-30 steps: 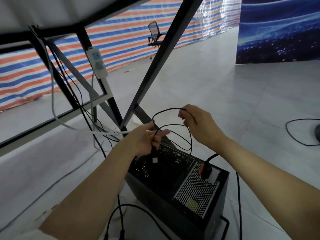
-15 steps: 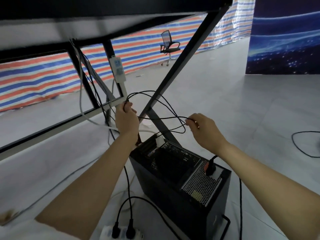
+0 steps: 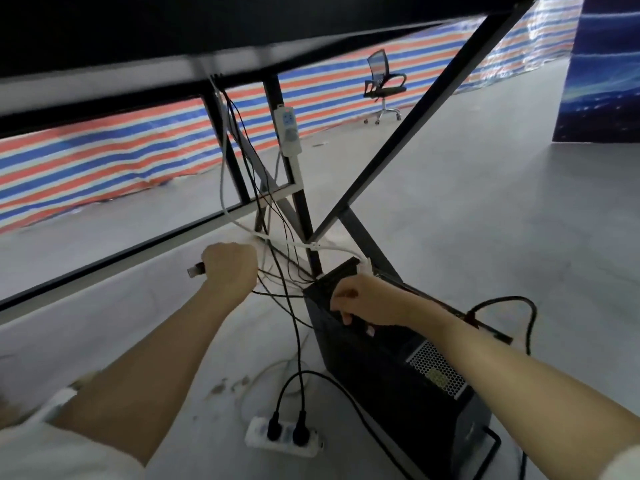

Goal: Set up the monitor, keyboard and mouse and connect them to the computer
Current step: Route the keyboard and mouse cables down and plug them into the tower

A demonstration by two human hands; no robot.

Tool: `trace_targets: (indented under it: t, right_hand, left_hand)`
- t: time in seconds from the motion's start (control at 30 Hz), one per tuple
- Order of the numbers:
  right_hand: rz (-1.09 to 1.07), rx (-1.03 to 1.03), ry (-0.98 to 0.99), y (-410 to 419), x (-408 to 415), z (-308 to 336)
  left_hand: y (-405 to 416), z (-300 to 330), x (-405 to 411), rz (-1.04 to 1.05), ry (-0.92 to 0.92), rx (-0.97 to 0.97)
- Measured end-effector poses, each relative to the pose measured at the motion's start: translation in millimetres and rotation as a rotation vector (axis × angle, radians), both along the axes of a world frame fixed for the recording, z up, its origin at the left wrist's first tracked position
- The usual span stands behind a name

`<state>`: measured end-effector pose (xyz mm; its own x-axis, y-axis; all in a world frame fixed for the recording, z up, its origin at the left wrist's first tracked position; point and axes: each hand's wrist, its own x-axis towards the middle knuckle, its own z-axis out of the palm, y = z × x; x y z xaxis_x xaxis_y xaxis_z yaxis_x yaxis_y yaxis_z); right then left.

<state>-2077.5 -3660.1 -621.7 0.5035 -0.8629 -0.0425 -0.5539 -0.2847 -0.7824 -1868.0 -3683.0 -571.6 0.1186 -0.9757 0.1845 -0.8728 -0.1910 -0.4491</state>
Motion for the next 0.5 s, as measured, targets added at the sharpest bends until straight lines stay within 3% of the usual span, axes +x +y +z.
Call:
trace_targets:
  t: [0.13, 0.23, 0.5]
  right_hand:
    - [0.158, 0.124, 0.013, 8, 22, -10]
    - [0.199, 0.230, -0.087, 9, 30, -11]
    - [0.216, 0.311, -0.241, 1, 53, -8]
  left_hand:
    - [7, 2, 9, 0.072, -0.215, 0.198]
    - [10, 11, 12, 0.118, -0.328, 0.290]
    - [7, 25, 26, 0.173, -0.302, 0.132]
